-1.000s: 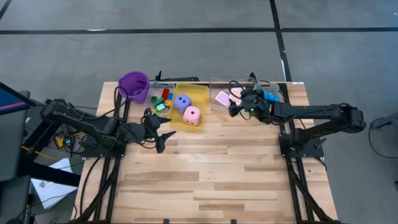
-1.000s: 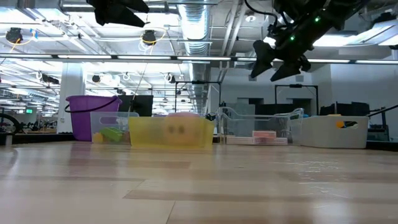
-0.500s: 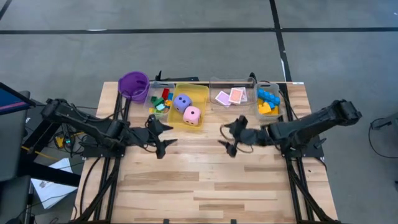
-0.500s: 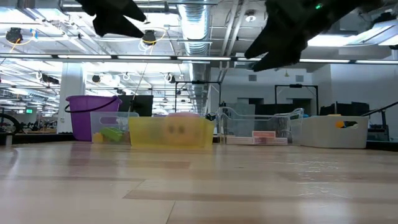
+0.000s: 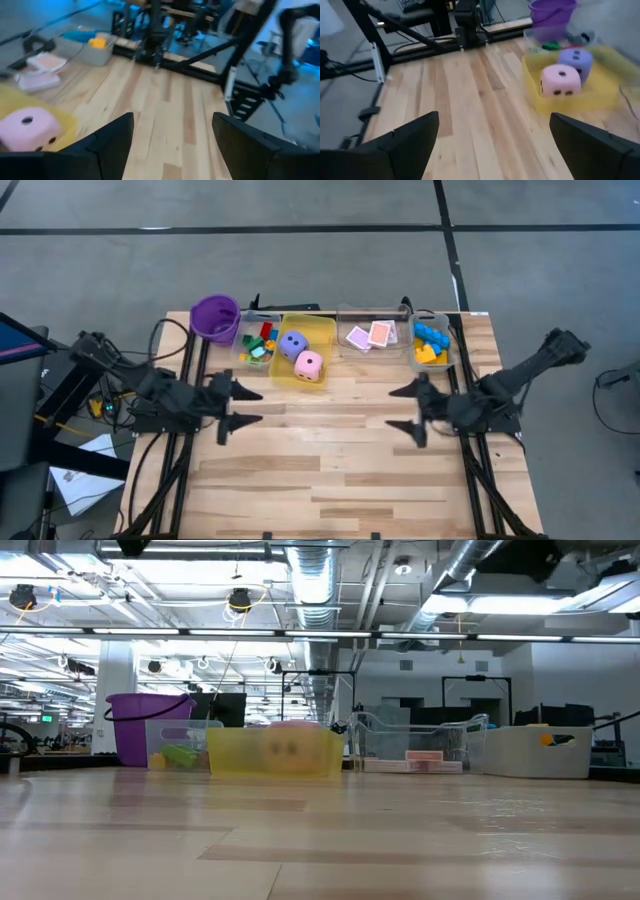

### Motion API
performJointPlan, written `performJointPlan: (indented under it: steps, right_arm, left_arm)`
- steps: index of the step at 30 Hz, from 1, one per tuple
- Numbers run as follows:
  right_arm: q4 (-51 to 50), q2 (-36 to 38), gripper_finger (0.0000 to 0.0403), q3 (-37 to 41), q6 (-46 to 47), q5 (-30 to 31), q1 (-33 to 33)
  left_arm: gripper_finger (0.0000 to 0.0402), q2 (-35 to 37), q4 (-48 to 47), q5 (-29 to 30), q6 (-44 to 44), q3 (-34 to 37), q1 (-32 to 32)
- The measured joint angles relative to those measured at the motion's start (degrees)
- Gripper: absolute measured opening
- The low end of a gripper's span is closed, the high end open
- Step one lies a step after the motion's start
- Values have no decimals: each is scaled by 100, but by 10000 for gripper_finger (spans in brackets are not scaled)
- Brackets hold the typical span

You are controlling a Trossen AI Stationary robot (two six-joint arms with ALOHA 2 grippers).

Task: Pick & Place Toys
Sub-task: Return to Home Position

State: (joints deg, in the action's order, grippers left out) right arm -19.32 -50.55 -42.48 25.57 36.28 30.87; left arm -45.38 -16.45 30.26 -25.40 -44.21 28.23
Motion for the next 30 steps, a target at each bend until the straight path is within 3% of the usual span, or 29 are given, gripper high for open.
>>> performJointPlan:
  steps: [3,6,9,12,15,19,22,27,30]
  right_arm:
    - [-647,409,373,0,407,-62,200]
    - [-1035,544,373,35,-86,-115,571]
    - [-1053,628,373,298,-519,416,918]
    - [-980,867,373,539,-456,902,1104]
    - [-573,1136,373,926,-538,920,1198]
    - [759,1562,373,1681,-1219,828,1224]
    - [2114,1905,373,2392,-1871,356,1126]
    - [4367,2240,373,3586,-2599,-1209,707]
    - [5176,2331,373,4082,-2686,-1928,378]
  left_arm:
    - [264,196,-2,25,470,131,268]
    - [264,271,7,17,732,452,450]
    - [264,275,-10,32,588,906,558]
    - [264,334,131,477,234,1328,625]
    - [264,503,536,968,174,1740,713]
    - [264,834,1650,981,493,2379,743]
    - [264,1089,2505,784,795,2924,743]
    - [264,1487,3714,443,1116,3743,741]
    - [264,1723,4179,213,1172,4103,741]
